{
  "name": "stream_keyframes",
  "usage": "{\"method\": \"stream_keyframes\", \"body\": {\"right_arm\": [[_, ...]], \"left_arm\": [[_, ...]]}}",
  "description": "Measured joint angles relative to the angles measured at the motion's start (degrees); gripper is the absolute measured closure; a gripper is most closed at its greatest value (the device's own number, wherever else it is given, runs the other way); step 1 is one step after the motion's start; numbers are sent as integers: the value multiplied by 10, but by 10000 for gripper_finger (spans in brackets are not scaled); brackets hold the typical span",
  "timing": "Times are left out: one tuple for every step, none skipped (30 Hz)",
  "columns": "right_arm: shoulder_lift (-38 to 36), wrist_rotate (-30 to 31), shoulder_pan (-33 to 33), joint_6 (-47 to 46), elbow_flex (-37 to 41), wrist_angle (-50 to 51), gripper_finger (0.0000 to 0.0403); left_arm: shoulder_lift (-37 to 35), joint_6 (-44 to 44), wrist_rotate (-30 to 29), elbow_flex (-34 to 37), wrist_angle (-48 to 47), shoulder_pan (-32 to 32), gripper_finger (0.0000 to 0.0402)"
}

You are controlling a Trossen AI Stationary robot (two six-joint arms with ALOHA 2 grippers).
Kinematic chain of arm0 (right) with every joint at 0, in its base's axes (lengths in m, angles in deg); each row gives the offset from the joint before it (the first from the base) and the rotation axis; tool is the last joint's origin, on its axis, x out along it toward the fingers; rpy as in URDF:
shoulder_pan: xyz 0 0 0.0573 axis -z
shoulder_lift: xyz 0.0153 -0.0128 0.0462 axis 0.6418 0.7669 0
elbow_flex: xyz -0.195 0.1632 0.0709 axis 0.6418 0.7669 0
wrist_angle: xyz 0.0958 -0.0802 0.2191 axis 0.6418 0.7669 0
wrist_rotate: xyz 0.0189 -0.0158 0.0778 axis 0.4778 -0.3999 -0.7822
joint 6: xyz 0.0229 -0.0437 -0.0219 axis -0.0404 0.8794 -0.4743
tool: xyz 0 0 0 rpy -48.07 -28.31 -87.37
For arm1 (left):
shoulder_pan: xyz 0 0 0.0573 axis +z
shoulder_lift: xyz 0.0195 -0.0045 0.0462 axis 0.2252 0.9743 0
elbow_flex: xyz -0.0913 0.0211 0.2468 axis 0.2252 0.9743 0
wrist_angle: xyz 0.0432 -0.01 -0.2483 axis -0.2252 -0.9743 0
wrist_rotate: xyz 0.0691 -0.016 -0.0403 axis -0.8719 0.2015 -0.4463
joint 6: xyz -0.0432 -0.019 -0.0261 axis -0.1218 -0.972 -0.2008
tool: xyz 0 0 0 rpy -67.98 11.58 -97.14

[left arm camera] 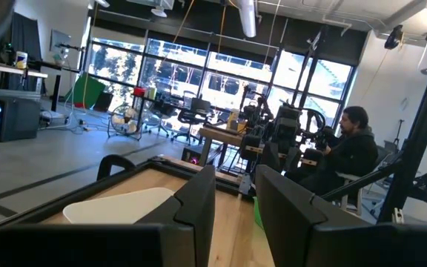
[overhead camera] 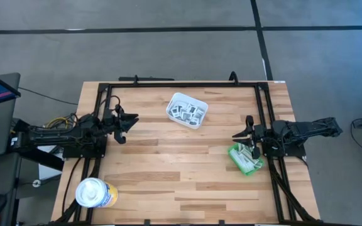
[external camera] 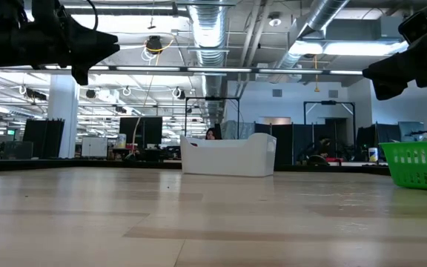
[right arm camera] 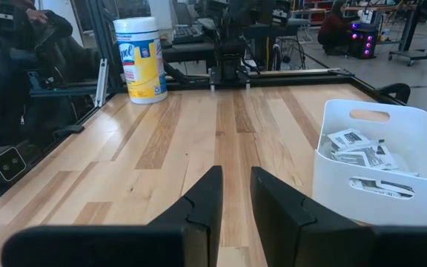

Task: Pick & Place First Aid Supplies
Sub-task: Return to Home Position

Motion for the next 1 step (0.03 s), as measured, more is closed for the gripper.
{"method": "stream_keyframes", "body": {"right_arm": [[0, 0, 0, 0, 0, 0, 337]], "left_arm": [[0, 0, 0, 0, 0, 0, 302]]}}
